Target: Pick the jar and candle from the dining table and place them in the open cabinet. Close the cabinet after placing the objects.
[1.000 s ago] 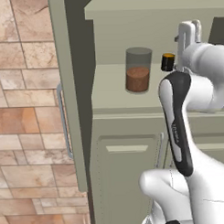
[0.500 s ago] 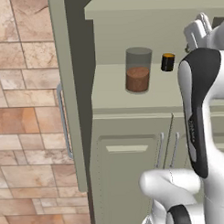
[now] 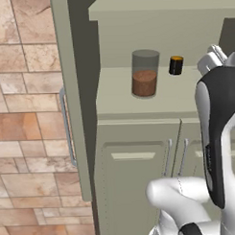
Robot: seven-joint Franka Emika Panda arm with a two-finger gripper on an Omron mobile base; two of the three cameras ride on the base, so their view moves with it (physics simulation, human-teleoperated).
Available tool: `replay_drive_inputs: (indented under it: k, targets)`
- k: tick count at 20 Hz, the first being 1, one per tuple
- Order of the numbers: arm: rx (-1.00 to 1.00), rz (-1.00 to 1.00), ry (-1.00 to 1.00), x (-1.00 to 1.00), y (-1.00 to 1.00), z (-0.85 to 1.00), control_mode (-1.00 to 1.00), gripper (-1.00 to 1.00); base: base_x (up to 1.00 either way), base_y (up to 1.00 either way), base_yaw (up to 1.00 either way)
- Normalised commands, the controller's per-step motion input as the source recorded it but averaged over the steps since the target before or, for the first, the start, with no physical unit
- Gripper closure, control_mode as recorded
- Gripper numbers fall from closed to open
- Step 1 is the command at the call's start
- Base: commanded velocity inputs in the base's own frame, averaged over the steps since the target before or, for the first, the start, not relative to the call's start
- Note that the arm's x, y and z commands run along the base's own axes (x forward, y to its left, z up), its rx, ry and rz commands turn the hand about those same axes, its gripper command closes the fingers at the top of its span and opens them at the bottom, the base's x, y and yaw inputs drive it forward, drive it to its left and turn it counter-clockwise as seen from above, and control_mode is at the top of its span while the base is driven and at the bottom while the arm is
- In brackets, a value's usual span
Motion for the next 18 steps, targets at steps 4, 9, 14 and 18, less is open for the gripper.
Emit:
replay_drive_inputs:
  k: [4, 9, 14, 18]
  targets:
    - [0.00, 0.00, 0.10, -0.06, 0.00, -0.78, -1.00, -1.00, 0.00, 0.00, 0.00]
    - [0.00, 0.00, 0.16, 0.00, 0.00, -0.81, -1.00, -1.00, 0.00, 0.00, 0.00]
    - [0.00, 0.02, 0.11, 0.00, -0.05, -0.64, -1.00, -1.00, 0.00, 0.00, 0.00]
    - [0.00, 0.02, 0.13, 0.00, 0.00, -0.67, -1.00, -1.00, 0.00, 0.00, 0.00]
